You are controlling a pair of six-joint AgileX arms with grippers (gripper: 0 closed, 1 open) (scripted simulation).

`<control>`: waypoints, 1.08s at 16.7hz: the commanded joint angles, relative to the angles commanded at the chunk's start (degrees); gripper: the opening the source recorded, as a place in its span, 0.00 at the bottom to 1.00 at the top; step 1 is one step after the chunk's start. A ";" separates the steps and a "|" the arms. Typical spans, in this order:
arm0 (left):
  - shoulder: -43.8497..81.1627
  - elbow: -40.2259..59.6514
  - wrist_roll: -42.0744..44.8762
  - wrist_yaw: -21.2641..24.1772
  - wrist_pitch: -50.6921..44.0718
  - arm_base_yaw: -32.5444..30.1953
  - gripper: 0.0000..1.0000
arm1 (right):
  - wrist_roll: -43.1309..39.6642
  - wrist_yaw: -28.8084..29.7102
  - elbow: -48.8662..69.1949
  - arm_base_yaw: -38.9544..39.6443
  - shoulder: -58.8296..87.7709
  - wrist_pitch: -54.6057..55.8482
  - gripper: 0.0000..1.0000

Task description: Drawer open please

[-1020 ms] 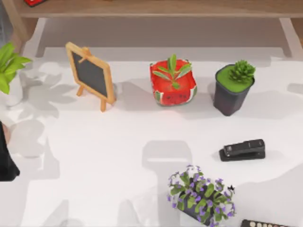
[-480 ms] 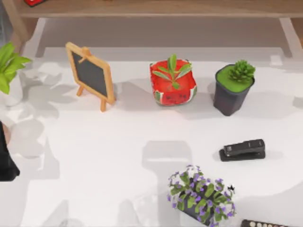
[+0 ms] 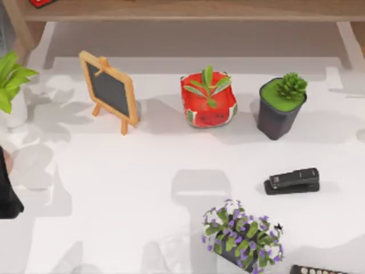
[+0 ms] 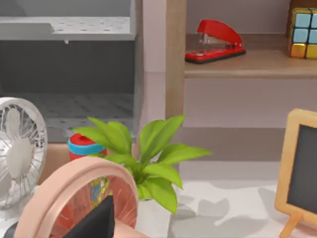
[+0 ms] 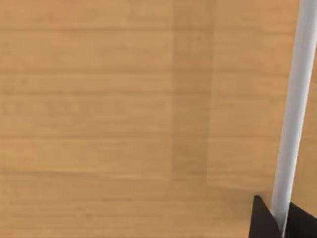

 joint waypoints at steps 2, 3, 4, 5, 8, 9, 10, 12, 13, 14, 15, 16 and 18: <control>0.00 0.00 0.00 0.00 0.00 0.00 1.00 | 0.07 -0.73 -2.06 -0.84 -0.94 1.26 0.00; 0.00 0.00 0.00 0.00 0.00 0.00 1.00 | 0.10 -1.27 -3.85 -1.51 -1.61 2.23 0.00; 0.00 0.00 0.00 0.00 0.00 0.00 1.00 | 0.09 -1.96 -5.82 -2.23 -2.43 3.37 0.00; 0.00 0.00 0.00 0.00 0.00 0.00 1.00 | 0.04 -2.76 -7.85 -2.97 -3.31 4.63 0.00; 0.00 0.00 0.00 0.00 0.00 0.00 1.00 | 0.03 -4.74 -13.16 -4.76 -5.41 7.71 0.00; 0.00 0.00 0.00 0.00 0.00 0.00 1.00 | 0.06 -5.05 -13.78 -5.01 -5.67 8.14 0.00; 0.00 0.00 0.00 0.00 0.00 0.00 1.00 | 0.06 -5.09 -13.85 -5.04 -5.71 8.19 0.00; 0.00 0.00 0.00 0.00 0.00 0.00 1.00 | 0.06 -5.09 -13.85 -5.04 -5.71 8.19 0.00; 0.00 0.00 0.00 0.00 0.00 0.00 1.00 | 0.08 -4.93 -13.55 -4.86 -5.48 8.10 0.00; 0.00 0.00 0.00 0.00 0.00 0.00 1.00 | 0.06 -5.09 -13.73 -4.97 -5.56 8.27 0.00; 0.00 0.00 0.00 0.00 0.00 0.00 1.00 | 0.04 -5.62 -14.48 -5.44 -5.87 8.88 0.00; 0.00 0.00 0.00 0.00 0.00 0.00 1.00 | 0.08 -6.26 -15.78 -6.24 -6.24 9.68 0.00; 0.00 0.00 0.00 0.00 0.00 0.00 1.00 | 0.04 -7.98 -18.97 -8.13 -7.26 11.74 0.00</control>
